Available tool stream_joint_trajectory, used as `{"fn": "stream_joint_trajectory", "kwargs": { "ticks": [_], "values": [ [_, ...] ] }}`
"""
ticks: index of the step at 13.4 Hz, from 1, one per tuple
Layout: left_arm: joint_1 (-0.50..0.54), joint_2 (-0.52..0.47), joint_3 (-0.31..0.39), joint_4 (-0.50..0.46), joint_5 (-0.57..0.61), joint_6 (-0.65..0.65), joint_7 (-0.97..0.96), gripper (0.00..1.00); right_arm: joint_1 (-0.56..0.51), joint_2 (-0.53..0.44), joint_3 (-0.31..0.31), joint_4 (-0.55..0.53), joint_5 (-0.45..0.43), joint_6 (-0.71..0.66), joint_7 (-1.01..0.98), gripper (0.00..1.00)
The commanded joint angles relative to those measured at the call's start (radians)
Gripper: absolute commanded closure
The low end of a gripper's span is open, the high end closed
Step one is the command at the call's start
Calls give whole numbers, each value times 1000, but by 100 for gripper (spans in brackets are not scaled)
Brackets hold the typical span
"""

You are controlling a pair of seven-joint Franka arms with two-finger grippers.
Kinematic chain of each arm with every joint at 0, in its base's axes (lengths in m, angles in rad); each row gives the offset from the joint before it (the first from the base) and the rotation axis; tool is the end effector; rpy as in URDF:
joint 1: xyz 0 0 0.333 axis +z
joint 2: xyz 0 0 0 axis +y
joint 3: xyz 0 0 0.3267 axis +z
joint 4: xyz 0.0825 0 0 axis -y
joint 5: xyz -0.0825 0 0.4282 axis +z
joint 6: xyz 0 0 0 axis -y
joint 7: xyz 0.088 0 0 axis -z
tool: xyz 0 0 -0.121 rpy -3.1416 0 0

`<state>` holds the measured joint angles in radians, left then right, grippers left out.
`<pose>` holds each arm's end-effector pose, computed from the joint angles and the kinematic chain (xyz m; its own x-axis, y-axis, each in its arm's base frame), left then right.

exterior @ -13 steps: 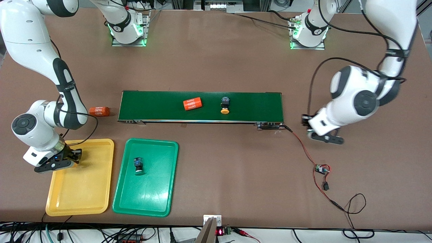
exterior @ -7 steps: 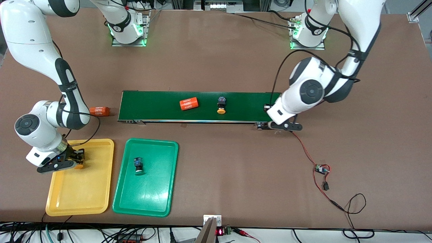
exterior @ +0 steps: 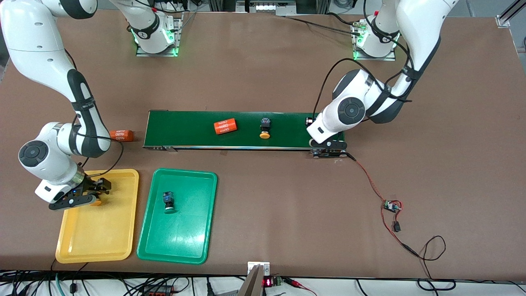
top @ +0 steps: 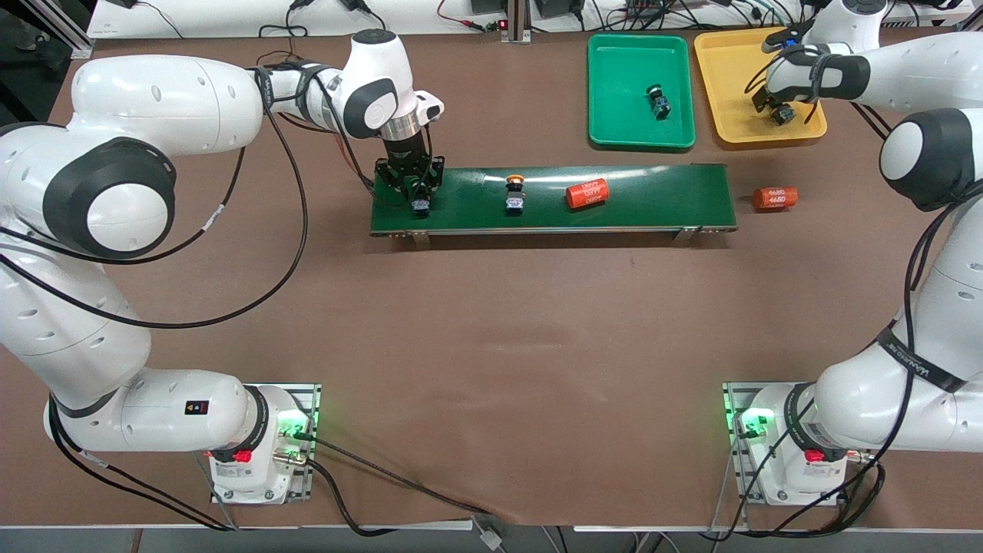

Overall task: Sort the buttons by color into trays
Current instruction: 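Release the yellow button in the tray while the left gripper places the green button, then reach the right gripper to the belt while the left gripper withdraws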

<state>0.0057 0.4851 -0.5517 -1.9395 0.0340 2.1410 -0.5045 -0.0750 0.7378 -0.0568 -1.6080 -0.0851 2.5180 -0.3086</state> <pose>0.5406 -0.3214 0.2168 0.9561 -0.0494 -0.2887 -0.0233 -0.9954 0.0931 0.7462 -0.0937 0.1752 0.9559 0.2638 0.1294 0.2449 -0.9587 0.1449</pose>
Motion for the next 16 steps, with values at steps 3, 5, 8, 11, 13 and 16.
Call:
{"fn": "stream_joint_trajectory", "kwargs": {
  "ticks": [3,5,8,11,13,16],
  "values": [
    [17,-83,-2,33,-16,2,1,0,24,-193,11,-96,106,-238,66,0],
    [22,-146,9,80,-14,-58,4,0,55,-274,11,-142,110,-316,173,0],
    [-16,-226,125,108,-5,-96,65,0,96,-420,29,-292,114,-321,294,0],
    [-90,-313,313,103,-19,-166,262,0,116,-560,124,-433,206,-321,460,0],
    [-79,-368,363,109,-61,-211,349,0,159,-587,196,-447,206,-323,590,0],
    [-72,-434,490,178,-123,-370,472,0,208,-575,348,-447,206,-280,851,0]
  ]
}}
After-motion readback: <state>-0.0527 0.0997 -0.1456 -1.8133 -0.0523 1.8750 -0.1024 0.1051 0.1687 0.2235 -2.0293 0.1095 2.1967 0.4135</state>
